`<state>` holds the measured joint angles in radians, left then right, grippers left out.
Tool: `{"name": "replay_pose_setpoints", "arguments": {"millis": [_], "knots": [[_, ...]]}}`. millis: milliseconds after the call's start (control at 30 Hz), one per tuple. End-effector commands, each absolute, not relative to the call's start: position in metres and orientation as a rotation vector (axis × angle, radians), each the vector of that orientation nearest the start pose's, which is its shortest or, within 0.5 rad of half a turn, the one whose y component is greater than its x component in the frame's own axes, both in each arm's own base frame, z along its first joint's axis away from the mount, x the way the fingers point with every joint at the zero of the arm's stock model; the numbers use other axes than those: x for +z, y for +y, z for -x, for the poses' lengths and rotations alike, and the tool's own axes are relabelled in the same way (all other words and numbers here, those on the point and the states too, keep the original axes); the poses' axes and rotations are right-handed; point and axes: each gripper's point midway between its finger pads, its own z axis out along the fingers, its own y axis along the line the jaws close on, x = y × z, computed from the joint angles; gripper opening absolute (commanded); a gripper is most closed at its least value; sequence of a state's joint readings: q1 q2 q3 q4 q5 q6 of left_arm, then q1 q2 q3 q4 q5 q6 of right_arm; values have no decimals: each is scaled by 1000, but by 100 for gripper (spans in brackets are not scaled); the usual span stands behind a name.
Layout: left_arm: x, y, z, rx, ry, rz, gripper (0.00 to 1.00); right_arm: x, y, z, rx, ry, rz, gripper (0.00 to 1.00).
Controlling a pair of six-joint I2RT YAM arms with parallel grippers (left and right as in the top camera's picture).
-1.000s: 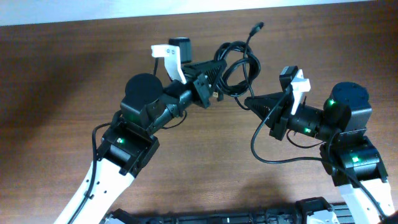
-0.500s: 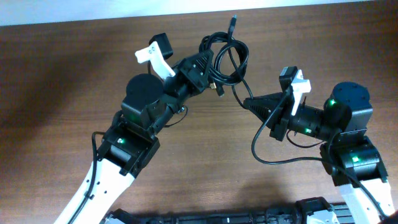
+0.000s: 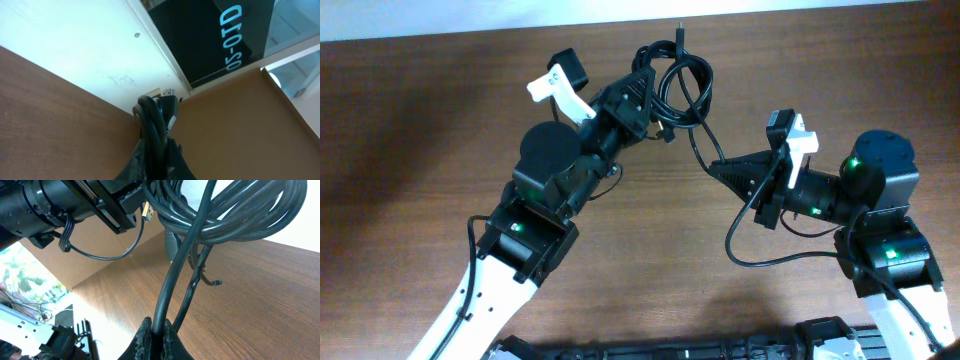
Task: Untangle cables
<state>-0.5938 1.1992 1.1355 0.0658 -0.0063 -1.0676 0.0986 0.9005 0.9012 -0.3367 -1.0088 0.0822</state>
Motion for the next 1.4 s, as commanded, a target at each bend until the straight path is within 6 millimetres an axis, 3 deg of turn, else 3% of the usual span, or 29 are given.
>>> {"name": "replay_pose_setpoints", "arguments": {"millis": [0, 300, 433, 567, 667, 833, 967, 1200, 1267, 1367], "knots": [[421, -195, -364, -1152, 1538, 563, 0, 331, 175, -227, 1145, 1717, 757, 4], [421, -180, -371, -1082, 1512, 589, 0, 329, 175, -227, 1140, 1720, 763, 4], [422, -186, -369, -1106, 1527, 564, 0, 324, 170, -237, 1076, 1755, 712, 4], [421, -211, -357, -1123, 1598, 331, 0, 321, 168, -240, 1058, 1775, 691, 58], [415, -227, -348, -1129, 1652, 181, 0, 322, 168, -241, 1054, 1767, 694, 68], [402, -245, -332, -1198, 1738, 56, 0, 323, 168, -241, 1052, 1765, 695, 69], [402, -260, -316, -1295, 1762, -55, 0, 322, 167, -242, 1046, 1767, 691, 69], [409, -271, -307, -1330, 1740, -95, 0, 323, 168, -240, 1057, 1763, 699, 68], [415, -280, -300, -1353, 1716, -121, 0, 323, 169, -239, 1063, 1760, 703, 64], [415, -280, -305, -1311, 1702, -67, 0, 324, 170, -237, 1079, 1754, 714, 48]]}}
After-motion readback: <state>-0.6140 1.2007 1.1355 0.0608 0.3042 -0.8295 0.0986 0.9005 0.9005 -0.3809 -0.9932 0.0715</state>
